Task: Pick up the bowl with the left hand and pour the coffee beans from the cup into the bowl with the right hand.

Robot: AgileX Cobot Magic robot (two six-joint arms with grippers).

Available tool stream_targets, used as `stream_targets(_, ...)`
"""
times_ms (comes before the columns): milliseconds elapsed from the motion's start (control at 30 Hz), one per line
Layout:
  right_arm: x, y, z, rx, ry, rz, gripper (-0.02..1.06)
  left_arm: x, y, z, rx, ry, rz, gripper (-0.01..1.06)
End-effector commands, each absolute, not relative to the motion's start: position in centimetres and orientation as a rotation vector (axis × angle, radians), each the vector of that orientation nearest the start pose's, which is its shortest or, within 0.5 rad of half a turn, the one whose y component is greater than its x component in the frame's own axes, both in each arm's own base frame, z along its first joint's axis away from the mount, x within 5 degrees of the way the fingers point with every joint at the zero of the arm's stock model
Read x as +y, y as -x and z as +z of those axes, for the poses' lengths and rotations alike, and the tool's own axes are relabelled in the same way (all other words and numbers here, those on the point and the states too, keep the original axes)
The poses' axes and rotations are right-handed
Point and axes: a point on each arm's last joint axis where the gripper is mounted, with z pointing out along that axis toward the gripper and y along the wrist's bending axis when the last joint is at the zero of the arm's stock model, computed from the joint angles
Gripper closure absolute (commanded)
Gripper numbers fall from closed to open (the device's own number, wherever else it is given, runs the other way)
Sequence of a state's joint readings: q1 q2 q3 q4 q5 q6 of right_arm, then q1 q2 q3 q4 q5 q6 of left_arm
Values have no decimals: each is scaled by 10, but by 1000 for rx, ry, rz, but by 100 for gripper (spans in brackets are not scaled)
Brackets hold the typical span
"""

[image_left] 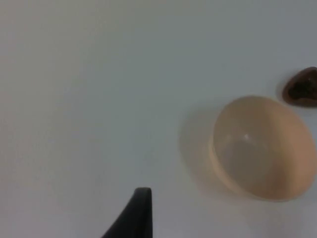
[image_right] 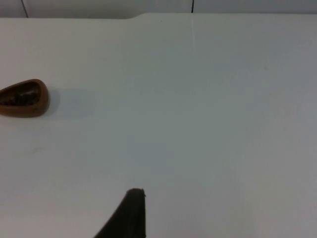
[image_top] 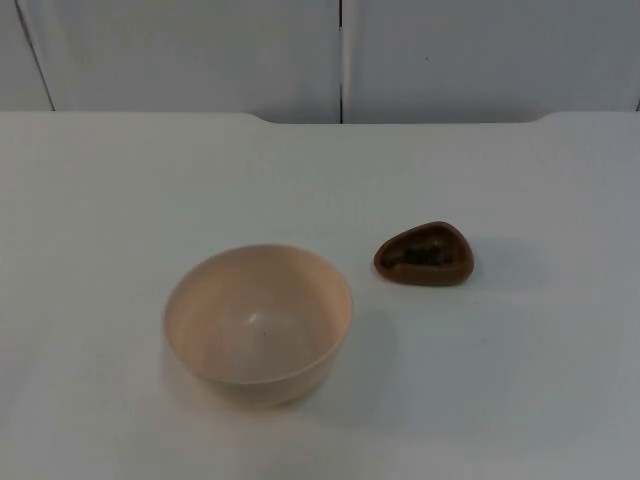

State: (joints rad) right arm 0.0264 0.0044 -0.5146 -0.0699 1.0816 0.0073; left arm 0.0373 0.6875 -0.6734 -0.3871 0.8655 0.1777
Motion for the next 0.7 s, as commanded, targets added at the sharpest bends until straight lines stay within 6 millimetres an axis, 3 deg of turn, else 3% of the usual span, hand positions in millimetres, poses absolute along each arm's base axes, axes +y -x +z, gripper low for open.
stream_targets(0,-6,7,280,2045,8,-69,-1,-24,-129,316,2302,-29,-391,0)
stream_targets(300,-6,7,280,2045,8,-69,-1,-28,-153,317,2319,-85,-454,0)
stream_targets(667,-6,7,280,2045,8,-69,-1,-32,-181,296,2411,-100,-528,0)
